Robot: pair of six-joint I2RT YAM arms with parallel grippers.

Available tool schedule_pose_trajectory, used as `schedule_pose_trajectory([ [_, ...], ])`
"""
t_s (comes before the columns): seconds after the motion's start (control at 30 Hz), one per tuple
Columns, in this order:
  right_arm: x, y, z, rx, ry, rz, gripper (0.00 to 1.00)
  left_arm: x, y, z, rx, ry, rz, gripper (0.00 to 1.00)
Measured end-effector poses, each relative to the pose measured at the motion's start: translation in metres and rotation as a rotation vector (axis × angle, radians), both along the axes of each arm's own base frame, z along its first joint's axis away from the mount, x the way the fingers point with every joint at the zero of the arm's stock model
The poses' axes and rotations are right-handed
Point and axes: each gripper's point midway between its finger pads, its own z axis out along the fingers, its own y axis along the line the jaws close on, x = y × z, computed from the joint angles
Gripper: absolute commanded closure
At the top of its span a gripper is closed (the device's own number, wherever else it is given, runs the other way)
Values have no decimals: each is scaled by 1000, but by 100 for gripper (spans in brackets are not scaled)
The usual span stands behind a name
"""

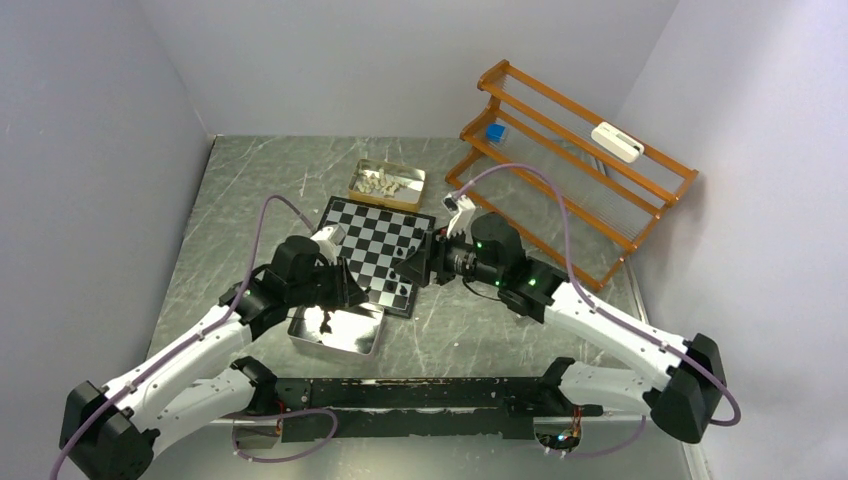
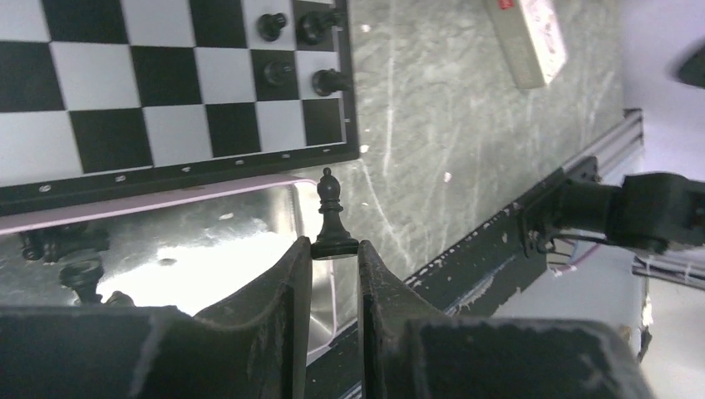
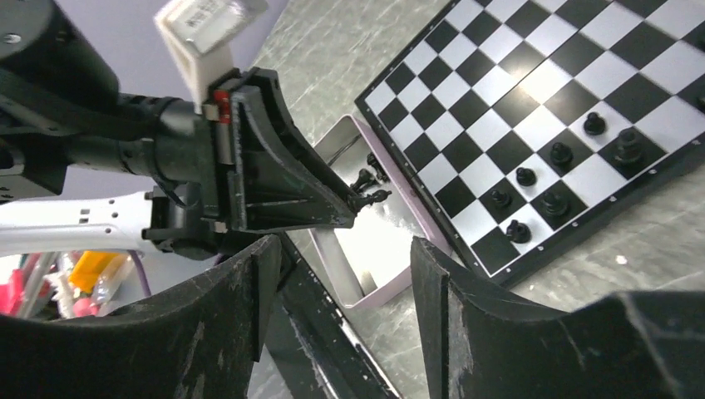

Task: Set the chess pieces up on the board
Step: Place the chess piece on the chessboard.

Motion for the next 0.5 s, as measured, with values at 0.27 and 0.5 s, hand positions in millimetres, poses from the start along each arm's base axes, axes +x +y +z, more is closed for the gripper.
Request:
schedule_pose_trajectory([
  [0.27,6,4,-15,146,164,42,42,-10,-13,30,-100,-92,-106,81],
  [0.5,-4,18,-30,226,336,104,43,-14,-24,50,-180,-144,-171,81],
])
